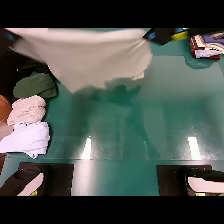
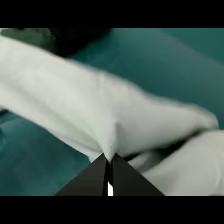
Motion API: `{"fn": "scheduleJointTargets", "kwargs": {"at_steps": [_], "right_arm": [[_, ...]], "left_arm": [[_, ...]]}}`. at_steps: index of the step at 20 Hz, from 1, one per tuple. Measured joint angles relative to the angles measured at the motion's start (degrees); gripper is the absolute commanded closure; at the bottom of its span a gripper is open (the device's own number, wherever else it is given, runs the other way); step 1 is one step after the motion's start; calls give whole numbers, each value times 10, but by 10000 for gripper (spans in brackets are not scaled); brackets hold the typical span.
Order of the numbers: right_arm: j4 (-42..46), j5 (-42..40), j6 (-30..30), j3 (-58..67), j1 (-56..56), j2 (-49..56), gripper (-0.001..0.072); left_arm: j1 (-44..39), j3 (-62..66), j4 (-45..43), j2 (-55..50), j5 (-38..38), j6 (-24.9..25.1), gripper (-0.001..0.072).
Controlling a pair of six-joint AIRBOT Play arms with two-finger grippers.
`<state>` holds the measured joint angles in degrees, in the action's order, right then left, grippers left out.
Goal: Fold the shirts.
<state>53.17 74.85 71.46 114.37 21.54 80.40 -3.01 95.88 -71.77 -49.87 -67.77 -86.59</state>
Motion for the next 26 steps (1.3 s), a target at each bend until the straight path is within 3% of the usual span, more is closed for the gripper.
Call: {"fn": "scheduleJointTargets", "kwargs": {"at_steps": [4, 8, 11, 15, 17, 20, 24, 25, 26], "right_arm": [[68, 3, 27, -32, -11, -139, 700], [127, 11, 75, -78, -14, -221, 700], [148, 45, 115, -153, -15, -228, 700], [149, 75, 142, -293, -15, -184, 699], [142, 54, 144, -358, -15, -146, 699], [124, -12, 136, -423, -15, -82, 699], [102, -94, 125, -435, -14, -10, 699], [99, -107, 124, -426, -14, 4, 698], [97, -118, 123, -414, -14, 18, 698]], "left_arm": [[0, 130, 57, 9, -33, 0, 683], [0, 167, 95, 2, -56, 0, 683], [0, 121, 102, -32, -103, 1, 683], [0, -34, 103, -101, -144, 24, 683], [1, -129, 104, -141, -125, 36, 683], [1, -238, 105, -217, -38, 56, 682], [1, -270, 108, -299, 72, 66, 681], [1, -266, 108, -311, 95, 68, 604], [1, -260, 108, -320, 115, 70, 388]]}}
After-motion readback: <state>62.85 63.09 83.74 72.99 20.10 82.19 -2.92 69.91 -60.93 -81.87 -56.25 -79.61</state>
